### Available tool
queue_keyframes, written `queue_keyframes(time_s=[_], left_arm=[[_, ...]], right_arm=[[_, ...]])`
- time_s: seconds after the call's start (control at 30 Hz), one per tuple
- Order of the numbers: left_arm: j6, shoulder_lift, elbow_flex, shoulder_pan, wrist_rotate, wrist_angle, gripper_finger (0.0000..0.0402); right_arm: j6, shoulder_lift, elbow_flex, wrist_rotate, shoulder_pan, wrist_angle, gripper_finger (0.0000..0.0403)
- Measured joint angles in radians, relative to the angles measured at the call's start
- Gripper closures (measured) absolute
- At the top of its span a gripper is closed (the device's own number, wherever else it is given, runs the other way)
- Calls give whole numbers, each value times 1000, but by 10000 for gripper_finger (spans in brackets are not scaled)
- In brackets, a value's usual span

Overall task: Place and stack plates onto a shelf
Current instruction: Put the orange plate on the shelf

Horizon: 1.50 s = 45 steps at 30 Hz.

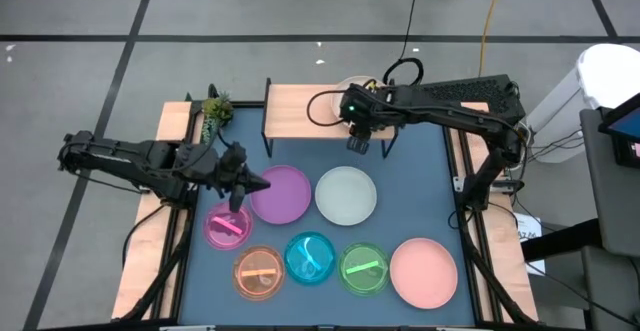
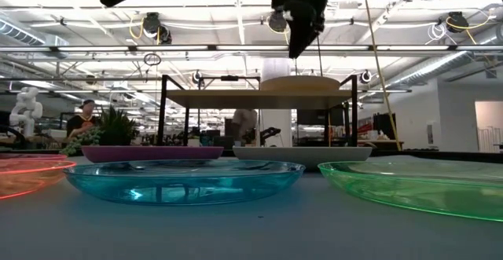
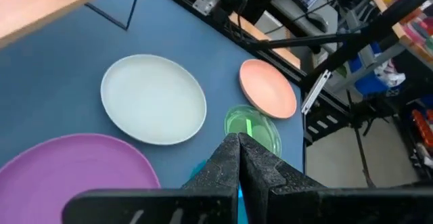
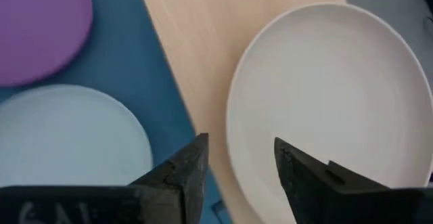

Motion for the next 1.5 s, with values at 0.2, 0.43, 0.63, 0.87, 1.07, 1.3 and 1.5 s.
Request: queue_keyframes(time_s=[0.2, 0.43, 0.63, 0.87, 1.07, 1.3, 1.5], left_arm=[[-102, 0, 0, -33, -1, -88, 398], [-188, 2, 0, -137, 1, -199, 352], [-320, 52, 0, -238, 2, -248, 303], [-675, 175, 0, -315, 50, -273, 293], [-956, 283, 0, -352, 120, -286, 293], [-1122, 382, 0, -410, 202, -280, 293], [-1149, 405, -11, -442, 234, -278, 293]], right_arm=[[116, -83, 0, -56, 44, -3, 251], [146, -170, 0, -105, 105, -6, 252], [198, -218, 0, -104, 137, -4, 252], [271, -235, 0, -103, 179, -5, 252], [292, -235, 0, -103, 232, -15, 252], [292, -235, 0, -103, 279, -58, 252], [280, -235, 0, -103, 294, -71, 252]])
